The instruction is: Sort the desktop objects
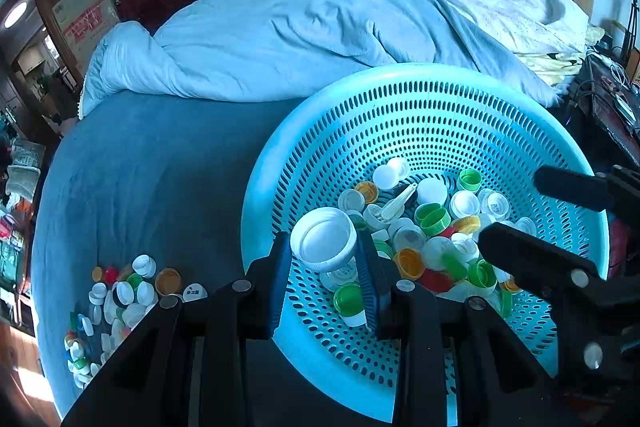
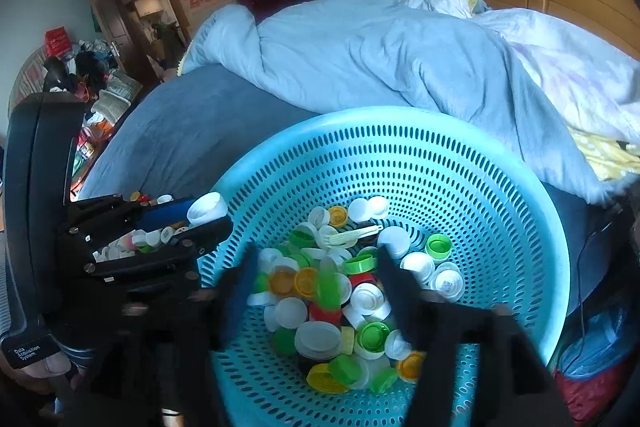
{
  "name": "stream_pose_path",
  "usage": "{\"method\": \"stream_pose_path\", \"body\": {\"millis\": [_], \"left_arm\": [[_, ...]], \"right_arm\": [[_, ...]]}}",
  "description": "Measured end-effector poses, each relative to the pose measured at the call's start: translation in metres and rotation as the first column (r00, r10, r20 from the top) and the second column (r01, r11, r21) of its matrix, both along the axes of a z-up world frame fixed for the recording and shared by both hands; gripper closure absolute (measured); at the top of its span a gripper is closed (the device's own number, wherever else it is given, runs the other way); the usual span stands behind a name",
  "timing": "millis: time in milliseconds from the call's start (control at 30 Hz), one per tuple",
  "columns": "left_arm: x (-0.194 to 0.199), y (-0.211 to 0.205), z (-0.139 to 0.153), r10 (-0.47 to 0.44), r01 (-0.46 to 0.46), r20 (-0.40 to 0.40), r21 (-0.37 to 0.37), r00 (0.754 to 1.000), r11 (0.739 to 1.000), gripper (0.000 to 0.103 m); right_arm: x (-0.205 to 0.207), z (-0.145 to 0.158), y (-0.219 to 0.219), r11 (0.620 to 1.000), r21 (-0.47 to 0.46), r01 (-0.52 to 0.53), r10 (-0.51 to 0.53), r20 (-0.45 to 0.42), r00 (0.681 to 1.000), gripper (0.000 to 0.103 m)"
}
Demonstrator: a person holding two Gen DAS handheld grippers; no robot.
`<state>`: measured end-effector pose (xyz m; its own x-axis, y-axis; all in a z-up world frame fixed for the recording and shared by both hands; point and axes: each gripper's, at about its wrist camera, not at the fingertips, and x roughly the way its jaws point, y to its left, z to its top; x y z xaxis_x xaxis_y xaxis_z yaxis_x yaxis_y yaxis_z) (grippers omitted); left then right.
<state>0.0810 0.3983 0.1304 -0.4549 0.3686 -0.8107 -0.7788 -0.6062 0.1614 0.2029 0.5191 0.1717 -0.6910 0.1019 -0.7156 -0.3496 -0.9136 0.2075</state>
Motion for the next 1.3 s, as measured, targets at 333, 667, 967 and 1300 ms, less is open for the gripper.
{"method": "stream_pose_path", "body": {"millis": [333, 667, 967, 1300], "left_arm": [[-0.019, -0.05, -0.003, 0.083, -0.081, -0.042, 0.043, 0.996, 0.996, 0.075], [-0.113, -0.246, -0.066, 0.51, -0.512, -0.042, -0.051, 0.859, 0.858, 0.075], [-0.126, -0.395, -0.077, 0.728, -0.728, -0.009, 0.012, 0.686, 0.686, 0.075], [-0.133, -0.461, -0.1, 0.781, -0.782, 0.064, 0.004, 0.622, 0.623, 0.075]], "right_arm": [[0.006, 0.003, -0.013, 0.999, -0.018, -0.032, 0.031, -0.047, 0.998, 0.029], [-0.02, -0.003, -0.071, 0.987, -0.047, -0.156, 0.153, -0.071, 0.986, 0.029], [-0.138, -0.059, -0.185, 0.919, -0.089, -0.384, 0.373, -0.114, 0.921, 0.007], [-0.236, -0.152, -0.185, 0.944, -0.279, -0.176, 0.189, 0.02, 0.982, 0.004]]}}
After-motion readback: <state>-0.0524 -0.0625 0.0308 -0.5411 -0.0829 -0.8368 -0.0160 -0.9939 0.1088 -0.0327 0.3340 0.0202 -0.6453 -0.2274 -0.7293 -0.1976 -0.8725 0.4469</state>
